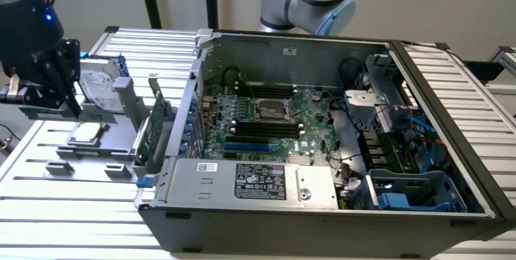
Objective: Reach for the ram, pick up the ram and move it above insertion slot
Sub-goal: 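Pick up the ram and move it above insertion slot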
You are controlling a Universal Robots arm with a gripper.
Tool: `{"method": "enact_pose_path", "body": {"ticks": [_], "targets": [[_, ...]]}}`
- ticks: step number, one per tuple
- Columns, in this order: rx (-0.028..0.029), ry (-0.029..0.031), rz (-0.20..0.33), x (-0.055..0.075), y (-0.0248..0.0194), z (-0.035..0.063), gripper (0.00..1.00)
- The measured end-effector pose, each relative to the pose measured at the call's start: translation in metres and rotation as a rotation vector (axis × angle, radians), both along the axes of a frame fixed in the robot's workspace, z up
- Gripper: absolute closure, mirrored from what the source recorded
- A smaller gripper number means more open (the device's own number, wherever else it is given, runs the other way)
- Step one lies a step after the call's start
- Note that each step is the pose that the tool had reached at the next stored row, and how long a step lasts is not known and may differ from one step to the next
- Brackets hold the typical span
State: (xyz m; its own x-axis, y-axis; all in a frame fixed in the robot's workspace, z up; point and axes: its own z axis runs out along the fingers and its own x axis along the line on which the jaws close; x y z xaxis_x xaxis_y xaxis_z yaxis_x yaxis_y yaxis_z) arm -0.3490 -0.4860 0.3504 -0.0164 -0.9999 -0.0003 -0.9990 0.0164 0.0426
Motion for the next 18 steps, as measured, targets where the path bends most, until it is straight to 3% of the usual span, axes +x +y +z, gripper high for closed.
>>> {"method": "enact_pose_path", "body": {"ticks": [12,18], "targets": [[0.0062,0.008,0.006,0.049,0.0,0.0529,0.87],[0.0164,0.0096,0.007,0.076,0.0,0.0608,0.87]]}}
